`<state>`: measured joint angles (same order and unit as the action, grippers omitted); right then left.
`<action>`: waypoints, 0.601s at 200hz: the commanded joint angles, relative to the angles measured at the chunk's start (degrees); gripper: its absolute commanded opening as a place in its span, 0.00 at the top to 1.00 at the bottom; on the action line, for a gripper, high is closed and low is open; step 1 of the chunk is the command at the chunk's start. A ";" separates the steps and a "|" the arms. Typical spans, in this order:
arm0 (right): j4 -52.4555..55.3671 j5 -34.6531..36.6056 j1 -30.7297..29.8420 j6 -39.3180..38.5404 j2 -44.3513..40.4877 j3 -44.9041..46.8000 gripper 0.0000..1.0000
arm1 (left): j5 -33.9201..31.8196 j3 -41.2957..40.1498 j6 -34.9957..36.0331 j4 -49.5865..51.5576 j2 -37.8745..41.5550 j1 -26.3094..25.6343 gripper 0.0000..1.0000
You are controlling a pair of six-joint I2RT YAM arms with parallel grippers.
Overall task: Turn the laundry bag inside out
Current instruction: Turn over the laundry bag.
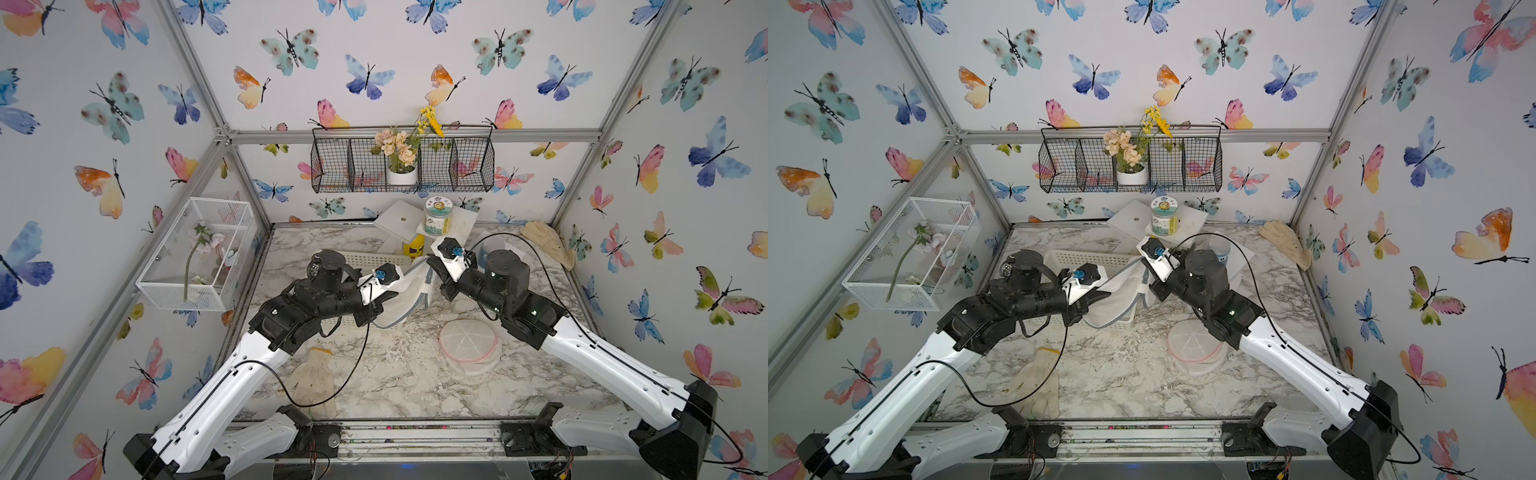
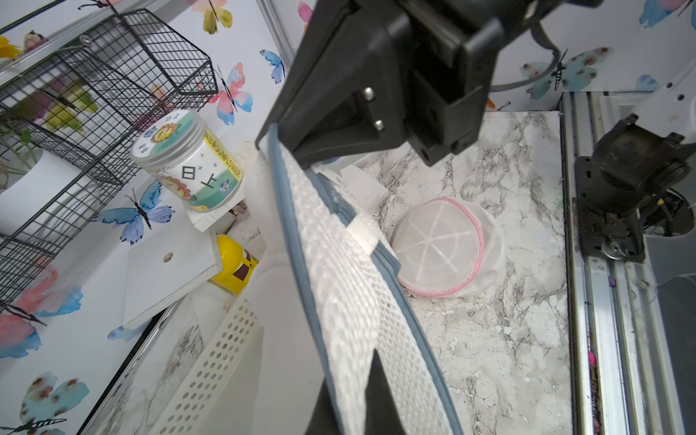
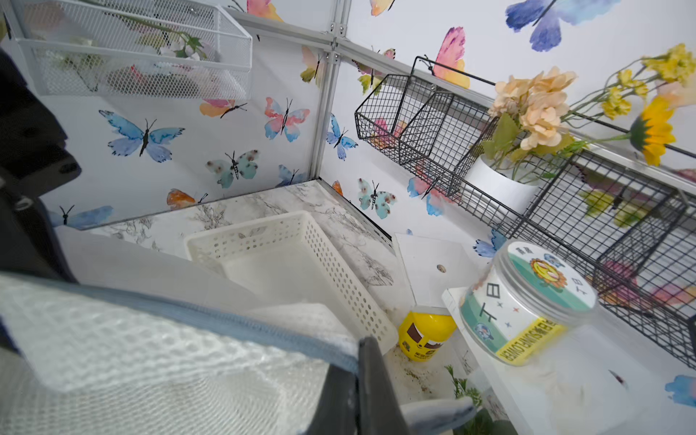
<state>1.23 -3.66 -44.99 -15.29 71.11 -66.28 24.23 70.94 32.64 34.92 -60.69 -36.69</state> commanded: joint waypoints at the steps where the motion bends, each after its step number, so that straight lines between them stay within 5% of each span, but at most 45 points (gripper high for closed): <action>1: 6.90 -4.43 1.85 -5.49 2.70 -5.42 0.98 | 5.95 1.51 4.91 6.75 -0.26 -0.91 1.00; 77: 20.64 -23.93 3.87 -13.16 15.42 -14.74 0.84 | 18.09 1.24 7.63 3.23 1.54 -0.93 1.00; 120: 18.89 -34.26 7.20 -4.83 16.61 -9.73 0.58 | 17.86 -3.85 0.69 -10.12 7.59 -0.75 1.00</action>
<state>19.35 -31.86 -40.49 -25.41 87.81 -78.83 34.85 69.38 37.32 35.88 -58.72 -36.93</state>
